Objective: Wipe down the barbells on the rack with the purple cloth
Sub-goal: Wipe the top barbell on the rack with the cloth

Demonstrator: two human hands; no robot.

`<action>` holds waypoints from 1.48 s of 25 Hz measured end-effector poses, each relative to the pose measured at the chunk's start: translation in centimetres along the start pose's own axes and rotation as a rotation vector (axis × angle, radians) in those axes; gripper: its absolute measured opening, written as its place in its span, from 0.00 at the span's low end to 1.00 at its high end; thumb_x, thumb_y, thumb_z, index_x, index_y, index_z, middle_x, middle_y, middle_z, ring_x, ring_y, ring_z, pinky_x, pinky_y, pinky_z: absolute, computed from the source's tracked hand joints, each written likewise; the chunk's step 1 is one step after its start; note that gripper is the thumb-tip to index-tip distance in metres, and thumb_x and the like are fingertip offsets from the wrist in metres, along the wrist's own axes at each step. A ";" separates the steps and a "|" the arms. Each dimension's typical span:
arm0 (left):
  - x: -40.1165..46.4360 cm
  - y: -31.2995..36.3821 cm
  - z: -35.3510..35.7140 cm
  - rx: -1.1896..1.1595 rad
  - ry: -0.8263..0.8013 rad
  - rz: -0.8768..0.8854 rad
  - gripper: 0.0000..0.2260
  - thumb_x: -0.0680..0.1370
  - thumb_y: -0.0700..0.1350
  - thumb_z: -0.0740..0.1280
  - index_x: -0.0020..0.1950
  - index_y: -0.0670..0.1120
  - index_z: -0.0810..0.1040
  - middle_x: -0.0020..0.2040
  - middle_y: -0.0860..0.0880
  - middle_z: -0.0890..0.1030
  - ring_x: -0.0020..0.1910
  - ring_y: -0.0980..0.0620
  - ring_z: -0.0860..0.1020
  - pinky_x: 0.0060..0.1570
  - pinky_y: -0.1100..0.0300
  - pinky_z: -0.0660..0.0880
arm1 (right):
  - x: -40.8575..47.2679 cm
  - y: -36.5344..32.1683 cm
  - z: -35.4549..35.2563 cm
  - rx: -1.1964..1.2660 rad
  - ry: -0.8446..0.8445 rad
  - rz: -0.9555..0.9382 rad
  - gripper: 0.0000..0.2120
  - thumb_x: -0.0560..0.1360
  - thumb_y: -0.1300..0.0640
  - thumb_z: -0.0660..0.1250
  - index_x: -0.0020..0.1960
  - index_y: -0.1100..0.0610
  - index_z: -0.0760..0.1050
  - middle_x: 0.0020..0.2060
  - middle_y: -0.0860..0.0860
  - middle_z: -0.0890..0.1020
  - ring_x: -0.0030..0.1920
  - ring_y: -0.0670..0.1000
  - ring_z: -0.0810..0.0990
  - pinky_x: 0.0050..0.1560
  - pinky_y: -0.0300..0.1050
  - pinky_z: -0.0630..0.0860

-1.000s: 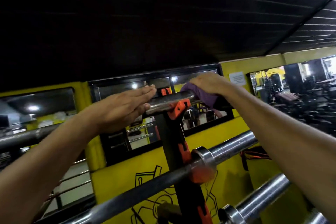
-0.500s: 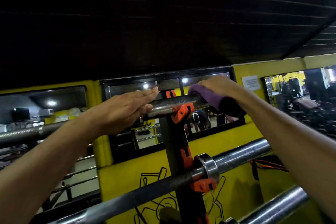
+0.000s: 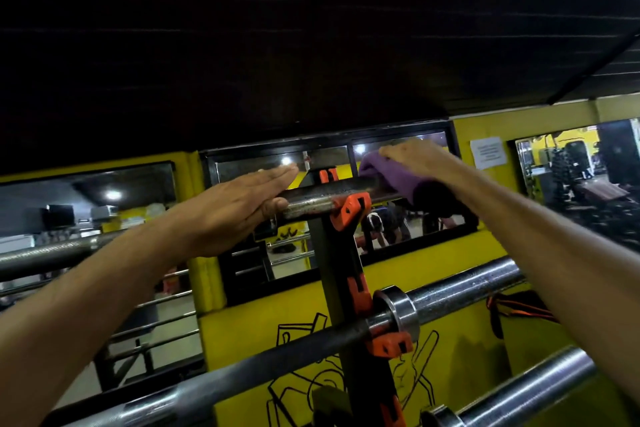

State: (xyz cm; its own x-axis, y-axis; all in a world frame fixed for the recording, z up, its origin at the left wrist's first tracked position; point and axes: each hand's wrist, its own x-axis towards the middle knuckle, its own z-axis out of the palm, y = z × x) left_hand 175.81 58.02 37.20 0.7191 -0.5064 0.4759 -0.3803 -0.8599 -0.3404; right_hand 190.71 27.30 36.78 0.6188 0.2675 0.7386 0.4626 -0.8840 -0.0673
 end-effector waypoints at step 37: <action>-10.4 -4.4 -1.3 0.246 0.010 0.061 0.25 0.75 0.71 0.30 0.73 0.72 0.30 0.74 0.70 0.37 0.77 0.57 0.48 0.74 0.53 0.58 | -2.0 -15.3 -2.5 -0.148 0.040 -0.036 0.15 0.84 0.46 0.56 0.61 0.54 0.74 0.48 0.52 0.78 0.49 0.55 0.79 0.52 0.55 0.78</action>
State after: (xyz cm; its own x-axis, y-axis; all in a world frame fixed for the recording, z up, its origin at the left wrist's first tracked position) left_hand 169.24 66.95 34.84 0.6931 -0.5582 0.4561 -0.2685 -0.7871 -0.5553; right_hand 180.79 39.37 38.00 0.5760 0.2873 0.7653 0.3837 -0.9217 0.0572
